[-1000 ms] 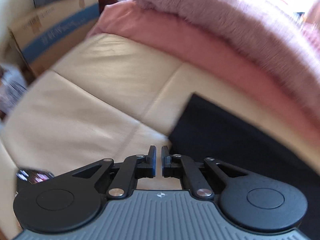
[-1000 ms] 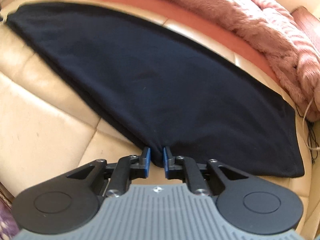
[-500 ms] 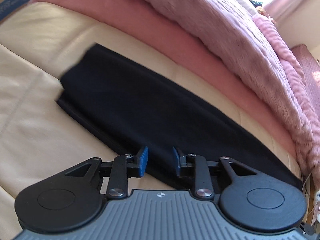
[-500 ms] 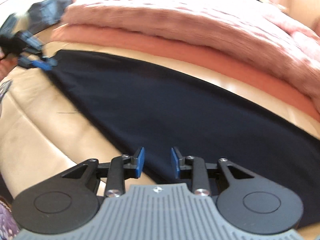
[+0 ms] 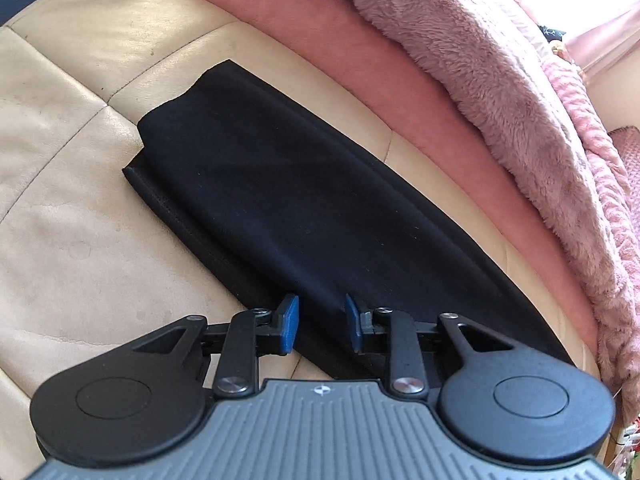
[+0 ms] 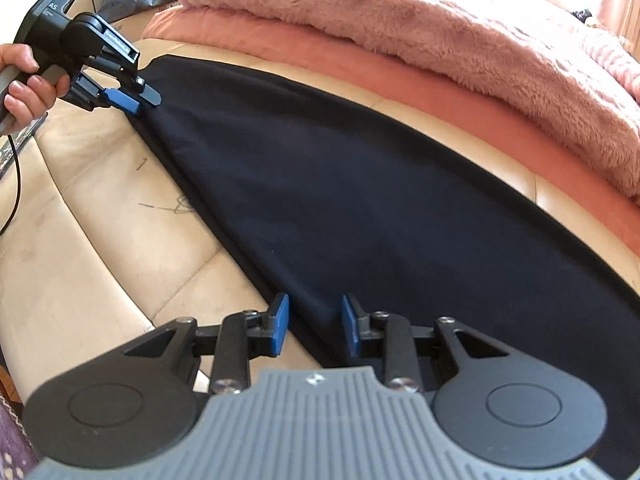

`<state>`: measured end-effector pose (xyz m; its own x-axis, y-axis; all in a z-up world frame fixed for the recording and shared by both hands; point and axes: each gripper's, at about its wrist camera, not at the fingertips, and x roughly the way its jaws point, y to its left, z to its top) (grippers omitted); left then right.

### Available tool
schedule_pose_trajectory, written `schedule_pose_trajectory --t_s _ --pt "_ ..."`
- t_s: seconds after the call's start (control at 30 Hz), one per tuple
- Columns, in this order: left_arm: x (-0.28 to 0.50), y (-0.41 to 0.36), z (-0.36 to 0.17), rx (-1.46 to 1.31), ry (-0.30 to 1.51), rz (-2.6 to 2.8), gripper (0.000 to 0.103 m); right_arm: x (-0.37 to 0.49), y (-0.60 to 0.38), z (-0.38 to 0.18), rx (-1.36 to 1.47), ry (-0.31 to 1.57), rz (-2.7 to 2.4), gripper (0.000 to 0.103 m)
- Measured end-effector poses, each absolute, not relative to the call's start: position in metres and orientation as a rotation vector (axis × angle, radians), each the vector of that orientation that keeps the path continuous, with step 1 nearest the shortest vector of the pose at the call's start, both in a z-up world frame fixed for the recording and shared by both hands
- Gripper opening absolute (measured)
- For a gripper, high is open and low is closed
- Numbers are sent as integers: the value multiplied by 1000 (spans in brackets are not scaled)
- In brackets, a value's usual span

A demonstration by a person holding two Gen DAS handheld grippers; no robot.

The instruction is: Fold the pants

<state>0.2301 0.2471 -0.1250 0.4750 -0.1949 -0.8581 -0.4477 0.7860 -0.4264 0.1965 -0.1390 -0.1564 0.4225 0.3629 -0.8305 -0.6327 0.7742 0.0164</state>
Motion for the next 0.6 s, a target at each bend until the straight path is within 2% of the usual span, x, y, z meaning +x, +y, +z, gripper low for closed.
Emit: schedule_pose_trajectory --t_s 0.03,0.07,0.13,0.23,0.43,0.6 --pt "231 246 -126 -664 1084 175 12 197 -139 -158 -322 948 636 24" --pt "231 245 -124 -645 1081 190 5 196 -139 -159 -326 947 636 19" --pt "232 246 -126 -650 1076 189 1 194 -140 -160 -337 939 640 5" --pt "229 248 -120 -644 1057 184 0 190 -139 -155 -356 923 652 0" --pt "219 246 -92 -588 1001 169 0 185 -145 -136 -355 888 662 0" --pt "215 250 -120 -601 1077 203 0 185 -149 -136 -345 929 699 0"
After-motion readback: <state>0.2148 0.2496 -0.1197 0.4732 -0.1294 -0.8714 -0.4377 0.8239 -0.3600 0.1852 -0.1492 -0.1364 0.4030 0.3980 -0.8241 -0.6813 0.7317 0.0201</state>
